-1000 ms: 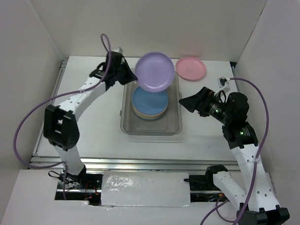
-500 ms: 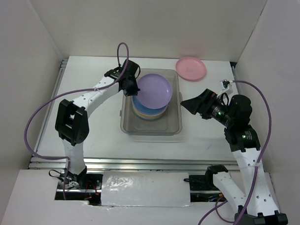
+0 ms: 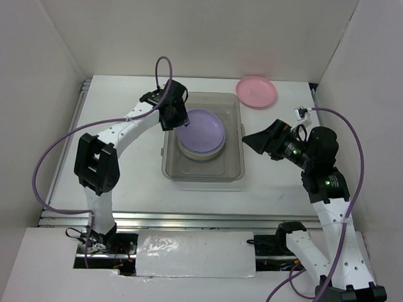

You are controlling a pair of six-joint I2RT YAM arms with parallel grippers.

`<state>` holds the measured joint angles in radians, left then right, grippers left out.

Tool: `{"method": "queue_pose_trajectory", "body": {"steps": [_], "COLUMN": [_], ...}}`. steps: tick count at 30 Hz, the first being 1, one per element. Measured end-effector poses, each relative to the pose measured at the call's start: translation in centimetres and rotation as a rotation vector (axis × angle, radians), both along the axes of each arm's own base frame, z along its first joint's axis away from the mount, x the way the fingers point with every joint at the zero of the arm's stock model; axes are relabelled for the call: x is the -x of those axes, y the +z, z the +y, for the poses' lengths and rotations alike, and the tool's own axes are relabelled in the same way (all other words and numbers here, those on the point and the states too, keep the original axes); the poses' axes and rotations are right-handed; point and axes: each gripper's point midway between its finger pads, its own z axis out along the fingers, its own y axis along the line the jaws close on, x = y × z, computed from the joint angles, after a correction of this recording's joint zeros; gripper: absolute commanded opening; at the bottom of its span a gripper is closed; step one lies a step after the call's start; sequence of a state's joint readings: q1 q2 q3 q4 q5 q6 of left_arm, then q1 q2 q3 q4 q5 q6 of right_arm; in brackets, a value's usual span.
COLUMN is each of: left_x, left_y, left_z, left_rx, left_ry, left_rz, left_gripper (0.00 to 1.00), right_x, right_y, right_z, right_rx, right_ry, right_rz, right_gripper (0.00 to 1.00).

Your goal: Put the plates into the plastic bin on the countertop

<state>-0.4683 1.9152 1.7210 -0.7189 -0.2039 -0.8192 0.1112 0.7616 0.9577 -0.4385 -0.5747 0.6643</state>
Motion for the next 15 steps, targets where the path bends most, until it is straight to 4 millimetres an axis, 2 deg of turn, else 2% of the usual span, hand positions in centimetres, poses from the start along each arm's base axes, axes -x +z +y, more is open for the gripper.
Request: {"method": "queue_pose_trajectory", "body": {"steps": [2, 3, 7, 11, 13, 15], "left_x": [-0.1, -0.1, 0.6, 1.7, 2.8, 4.4], "left_y": [0.2, 0.5, 2.5, 7.5, 10.8, 13.8], "left_z": [-0.1, -0.2, -0.5, -0.3, 0.8, 2.3], "left_rx": [0.006, 0.010, 0.042, 0.060, 0.053, 0.076], "left_ry": [0.004, 0.005, 0.003, 0.000, 0.010, 0.019], "left_rz": [-0.008, -0.016, -0.064, -0.174, -0.247, -0.318], "left_gripper": [0.87, 0.98, 0.99, 0.99, 0.99, 0.99], "right_x": [-0.1, -0.2, -0.7, -2.7, -4.7, -8.0], "right_y": [-0.1, -0.2, -0.6, -1.0, -1.6, -3.1], "right_z": [0.1, 0.1, 0.4, 0.1, -0.6, -2.0], "right_rx": [-0.001, -0.001, -0.003, 0.004, 0.011, 0.020], "right_ry": [0.006, 0.008, 0.013, -0.027, -0.091, -0.185], "right_rz": [0.007, 0.011, 0.029, 0.051, 0.073, 0.133], "right_gripper": [1.00, 1.00, 1.00, 1.00, 1.00, 1.00]}}
